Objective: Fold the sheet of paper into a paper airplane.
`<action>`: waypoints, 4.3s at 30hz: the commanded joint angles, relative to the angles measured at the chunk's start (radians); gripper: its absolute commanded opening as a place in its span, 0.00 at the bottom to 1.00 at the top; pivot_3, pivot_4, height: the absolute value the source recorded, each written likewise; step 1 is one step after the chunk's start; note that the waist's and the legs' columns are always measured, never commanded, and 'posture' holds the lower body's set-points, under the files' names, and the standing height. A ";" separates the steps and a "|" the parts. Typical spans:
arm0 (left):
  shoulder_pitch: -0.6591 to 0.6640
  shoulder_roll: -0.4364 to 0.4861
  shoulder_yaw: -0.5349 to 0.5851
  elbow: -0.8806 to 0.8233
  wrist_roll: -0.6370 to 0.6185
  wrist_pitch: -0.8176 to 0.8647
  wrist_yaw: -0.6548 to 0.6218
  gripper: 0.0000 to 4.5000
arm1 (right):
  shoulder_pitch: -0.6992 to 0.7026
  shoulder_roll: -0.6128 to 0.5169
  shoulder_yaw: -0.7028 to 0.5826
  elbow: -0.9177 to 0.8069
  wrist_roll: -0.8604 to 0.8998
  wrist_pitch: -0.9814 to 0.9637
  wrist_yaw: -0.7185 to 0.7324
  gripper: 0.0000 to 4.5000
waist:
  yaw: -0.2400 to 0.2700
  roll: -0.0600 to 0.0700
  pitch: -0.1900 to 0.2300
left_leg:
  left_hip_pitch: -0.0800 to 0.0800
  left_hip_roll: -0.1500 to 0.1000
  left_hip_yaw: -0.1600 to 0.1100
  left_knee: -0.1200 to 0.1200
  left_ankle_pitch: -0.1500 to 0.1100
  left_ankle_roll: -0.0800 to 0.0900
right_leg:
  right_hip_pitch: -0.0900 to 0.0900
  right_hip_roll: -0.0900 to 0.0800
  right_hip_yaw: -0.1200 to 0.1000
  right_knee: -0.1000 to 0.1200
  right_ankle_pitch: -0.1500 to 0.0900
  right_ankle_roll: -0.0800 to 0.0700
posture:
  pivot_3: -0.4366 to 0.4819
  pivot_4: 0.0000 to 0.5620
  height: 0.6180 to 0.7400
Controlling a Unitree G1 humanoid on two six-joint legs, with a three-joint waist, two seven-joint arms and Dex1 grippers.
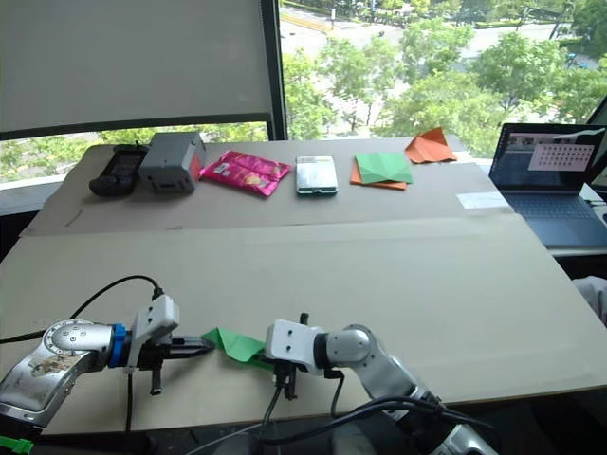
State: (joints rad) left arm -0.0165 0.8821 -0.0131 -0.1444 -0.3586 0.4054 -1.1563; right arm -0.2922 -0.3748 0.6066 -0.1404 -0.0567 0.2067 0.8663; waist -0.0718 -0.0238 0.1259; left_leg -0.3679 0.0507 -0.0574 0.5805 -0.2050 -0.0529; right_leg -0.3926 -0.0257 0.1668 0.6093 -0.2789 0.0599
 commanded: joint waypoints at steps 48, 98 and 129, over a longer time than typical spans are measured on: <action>-0.111 -0.090 -0.154 0.048 0.089 -0.039 0.014 0.00 | -0.108 0.144 -0.103 -0.076 0.122 0.349 -0.089 0.01 | 0.005 -0.001 0.000 | 0.000 -0.001 0.000 0.001 0.004 0.007 | 0.003 0.000 0.000 0.001 0.000 0.000 | 0.48 0.27 1.00; -0.093 -0.082 -0.146 0.057 0.102 -0.063 0.015 0.00 | 0.045 -0.047 0.006 -0.066 0.067 0.554 -0.088 0.01 | 0.011 0.004 -0.014 | 0.000 -0.001 0.000 0.001 0.004 0.006 | 0.004 -0.001 0.000 -0.001 0.000 0.000 | 0.48 0.27 1.00; -0.111 -0.100 -0.162 0.088 0.113 -0.088 0.014 0.00 | 0.055 -0.031 -0.180 -0.408 0.258 0.509 -0.135 0.01 | 0.026 0.000 -0.010 | -0.001 -0.001 0.001 0.001 0.000 0.000 | 0.002 -0.002 0.000 -0.002 -0.001 0.000 | 0.48 0.27 1.00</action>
State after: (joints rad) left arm -0.1347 0.7831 -0.1550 -0.0726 -0.2762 0.3065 -1.1495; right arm -0.2236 -0.4202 0.4386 -0.4988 0.1787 0.7753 0.7237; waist -0.0461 -0.0234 0.1157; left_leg -0.3692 0.0493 -0.0567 0.5813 -0.2050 -0.0530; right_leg -0.3907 -0.0272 0.1666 0.6073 -0.2804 0.0601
